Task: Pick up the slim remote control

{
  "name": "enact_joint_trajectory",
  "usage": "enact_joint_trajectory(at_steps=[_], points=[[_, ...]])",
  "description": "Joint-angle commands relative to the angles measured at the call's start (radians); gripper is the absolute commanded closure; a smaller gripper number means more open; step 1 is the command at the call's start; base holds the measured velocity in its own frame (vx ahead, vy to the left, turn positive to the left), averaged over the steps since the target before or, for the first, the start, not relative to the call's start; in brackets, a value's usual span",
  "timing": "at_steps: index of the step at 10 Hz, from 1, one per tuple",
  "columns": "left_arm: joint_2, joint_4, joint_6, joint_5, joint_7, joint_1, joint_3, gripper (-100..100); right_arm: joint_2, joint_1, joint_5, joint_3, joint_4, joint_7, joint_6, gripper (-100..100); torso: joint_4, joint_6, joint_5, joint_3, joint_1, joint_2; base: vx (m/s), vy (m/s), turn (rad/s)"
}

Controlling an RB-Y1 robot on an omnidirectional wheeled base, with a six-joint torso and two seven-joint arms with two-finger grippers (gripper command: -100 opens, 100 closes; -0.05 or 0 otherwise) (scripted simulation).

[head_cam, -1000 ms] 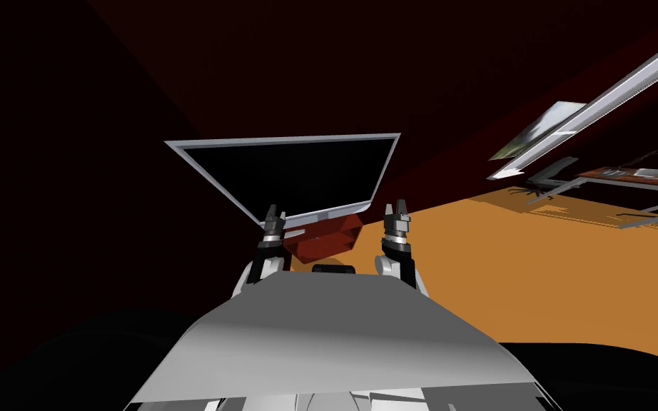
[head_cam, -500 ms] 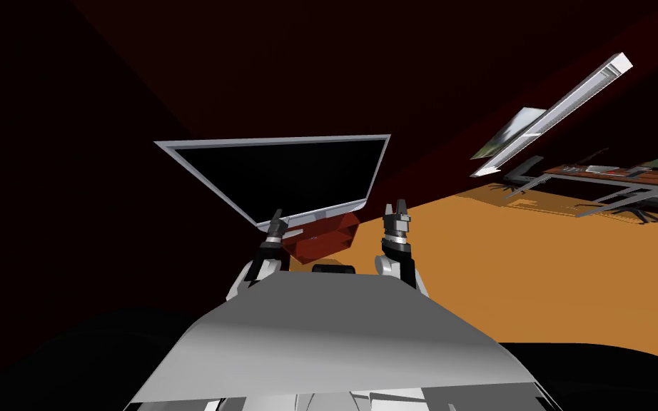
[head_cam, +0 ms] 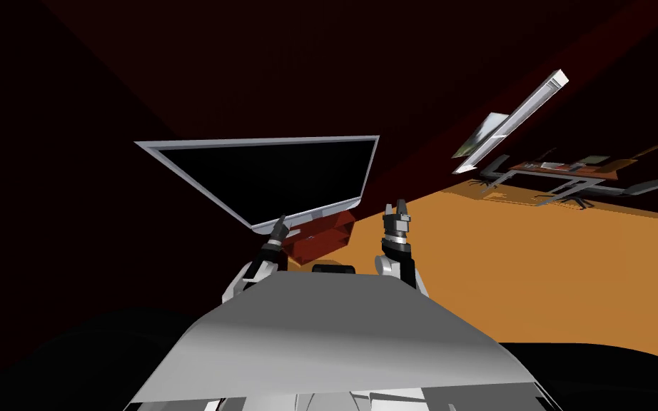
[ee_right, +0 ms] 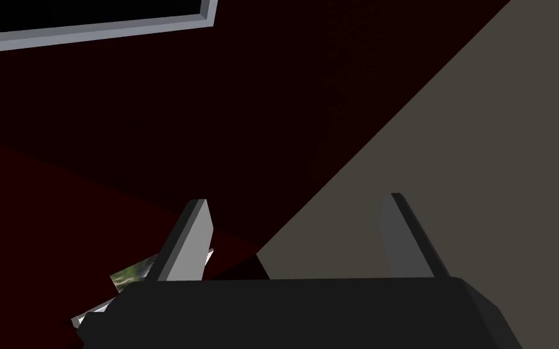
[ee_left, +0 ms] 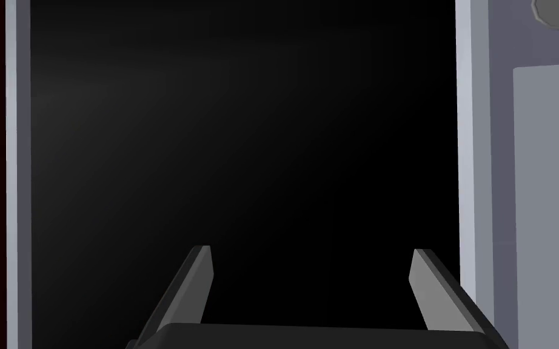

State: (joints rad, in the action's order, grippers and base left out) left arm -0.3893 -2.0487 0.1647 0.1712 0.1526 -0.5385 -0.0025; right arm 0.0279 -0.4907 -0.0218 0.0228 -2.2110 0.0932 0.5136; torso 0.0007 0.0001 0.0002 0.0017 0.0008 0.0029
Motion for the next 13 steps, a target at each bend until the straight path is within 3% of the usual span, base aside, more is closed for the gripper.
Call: enact_joint_trajectory(at_steps=[1,4,5,7,8,9,10,11,12,13], points=[[-0.044,0.007,-0.022,0.020,0.014,-0.004,0.000,-100,0.000,0.000,0.000,0.000,0.000,0.000,0.000,0,0.000,0.000,0.000,0.000,0.000,0.000,-0.034,0.001,-0.084],[-0.130,0.069,-0.088,0.088,0.051,-0.010,-0.016,-100,0.000,0.000,0.000,0.000,0.000,0.000,0.000,0,0.000,0.000,0.000,0.000,0.000,-0.001,-0.034,-0.001,-0.138],[-0.141,0.069,-0.088,0.088,0.051,-0.010,-0.016,-100,0.000,0.000,0.000,0.000,0.000,0.000,0.000,0,0.000,0.000,0.000,-0.001,0.000,-0.001,-0.022,0.007,-0.086],[-0.212,0.134,-0.147,0.158,0.089,-0.016,-0.032,-100,0.000,0.000,0.000,0.000,0.000,0.000,0.000,0,0.000,0.000,0.000,-0.001,0.000,-0.001,-0.039,0.002,-0.228],[-0.236,0.134,-0.159,0.164,0.089,-0.016,-0.032,-100,0.000,0.000,0.000,0.000,0.000,0.000,0.000,0,0.000,0.000,0.000,0.000,0.000,-0.001,-0.033,0.007,-0.087],[-0.272,0.168,-0.197,0.204,0.109,-0.018,-0.040,-100,0.000,0.000,0.000,0.000,0.000,0.000,0.000,0,0.000,-0.001,0.000,0.000,0.001,-0.001,-0.026,0.001,-0.170],[-0.281,0.168,-0.197,0.204,0.109,-0.018,-0.040,-100,0.000,0.000,0.000,0.000,0.000,0.000,0.000,0,0.000,0.000,0.000,-0.001,0.000,-0.001,-0.019,0.003,-0.086],[-0.317,0.200,-0.235,0.245,0.129,-0.021,-0.047,-100,0.000,0.000,0.000,0.000,0.000,0.000,0.000,0,0.000,-0.001,0.000,-0.001,0.000,-0.002,-0.014,-0.001,-0.180],[-0.326,0.201,-0.235,0.245,0.129,-0.021,-0.047,-100,0.000,0.000,0.000,0.000,0.000,0.000,0.000,0,0.000,0.000,0.000,-0.001,0.000,-0.002,-0.013,0.004,-0.097],[-0.368,0.234,-0.275,0.287,0.149,-0.024,-0.054,-100,0.000,0.000,0.000,0.000,0.000,0.000,0.000,0,0.000,-0.001,0.000,-0.001,0.001,-0.002,-0.014,0.002,-0.215]])
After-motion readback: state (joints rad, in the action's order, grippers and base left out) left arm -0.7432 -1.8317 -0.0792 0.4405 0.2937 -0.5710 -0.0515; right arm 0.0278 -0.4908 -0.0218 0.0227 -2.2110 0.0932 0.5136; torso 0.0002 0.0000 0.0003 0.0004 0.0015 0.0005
